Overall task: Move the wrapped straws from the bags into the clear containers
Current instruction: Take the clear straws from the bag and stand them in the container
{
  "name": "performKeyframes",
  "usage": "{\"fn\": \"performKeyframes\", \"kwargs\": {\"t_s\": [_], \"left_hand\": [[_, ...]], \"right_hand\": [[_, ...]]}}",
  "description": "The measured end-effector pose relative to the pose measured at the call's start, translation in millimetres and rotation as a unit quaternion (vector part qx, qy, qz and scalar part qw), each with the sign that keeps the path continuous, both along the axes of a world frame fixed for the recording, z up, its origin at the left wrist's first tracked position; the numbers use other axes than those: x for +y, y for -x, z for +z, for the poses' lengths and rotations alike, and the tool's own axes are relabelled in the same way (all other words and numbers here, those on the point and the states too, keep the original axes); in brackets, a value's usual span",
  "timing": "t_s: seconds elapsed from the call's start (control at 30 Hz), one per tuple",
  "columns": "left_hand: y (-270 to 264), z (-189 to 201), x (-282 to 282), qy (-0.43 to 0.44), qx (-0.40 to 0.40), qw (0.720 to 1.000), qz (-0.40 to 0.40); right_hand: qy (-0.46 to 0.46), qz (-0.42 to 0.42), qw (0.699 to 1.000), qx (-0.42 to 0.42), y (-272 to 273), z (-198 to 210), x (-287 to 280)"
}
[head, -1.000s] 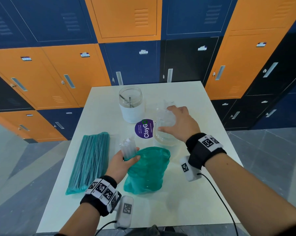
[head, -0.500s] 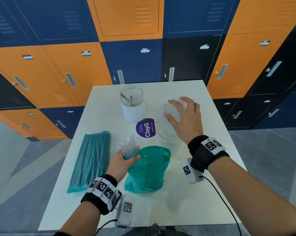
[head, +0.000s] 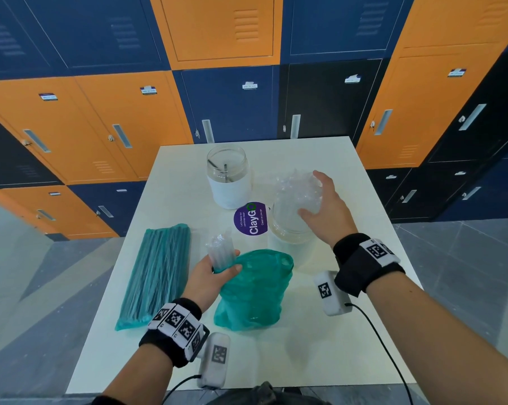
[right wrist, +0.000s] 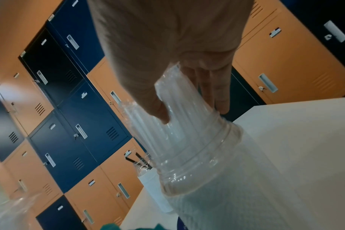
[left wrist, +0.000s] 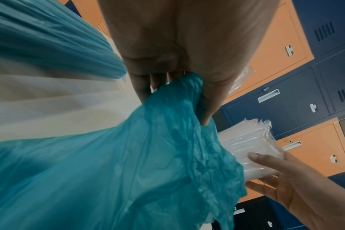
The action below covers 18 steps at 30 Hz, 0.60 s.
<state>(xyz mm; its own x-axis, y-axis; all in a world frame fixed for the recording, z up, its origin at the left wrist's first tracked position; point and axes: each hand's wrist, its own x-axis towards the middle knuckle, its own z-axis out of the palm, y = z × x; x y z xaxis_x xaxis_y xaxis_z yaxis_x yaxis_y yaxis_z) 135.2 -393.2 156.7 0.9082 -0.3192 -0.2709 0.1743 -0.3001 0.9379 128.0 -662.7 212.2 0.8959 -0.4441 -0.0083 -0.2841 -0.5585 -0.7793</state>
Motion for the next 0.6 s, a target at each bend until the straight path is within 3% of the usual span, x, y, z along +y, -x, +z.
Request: {"fn": "performKeyframes", "kwargs": {"t_s": [0.3,0.37,0.43,0.53,0.6], "left_hand": [[-1.5,-3.6,-0.2,-0.005,0.003,1.000,-0.003],[-2.3,-5.4,0.6,-0.007,-0.001,1.000,-0.006],[-2.9,-6.7,0.4,-0.010,-0.007,1.000,0.007],[-3.6,-6.1,-1.3,0.004,-0.010,1.000,0.029],[-4.0,-5.4,-2.6,0.010,-0.010,0.999,0.029]], "right_hand": [[0.082,0.050,0.995,0.000,8.8,-0.6,-0.8],[0.161,0.024,0.986,-0.041,15.3,2.0,7.7],[0.213,-0.005,0.968,-0.135,22.2,7.5,20.7],[0.174,0.049,0.949,-0.259,30.3,10.4,45.1],[0.096,0.120,0.960,-0.233,33.6,2.4,61.7]]}}
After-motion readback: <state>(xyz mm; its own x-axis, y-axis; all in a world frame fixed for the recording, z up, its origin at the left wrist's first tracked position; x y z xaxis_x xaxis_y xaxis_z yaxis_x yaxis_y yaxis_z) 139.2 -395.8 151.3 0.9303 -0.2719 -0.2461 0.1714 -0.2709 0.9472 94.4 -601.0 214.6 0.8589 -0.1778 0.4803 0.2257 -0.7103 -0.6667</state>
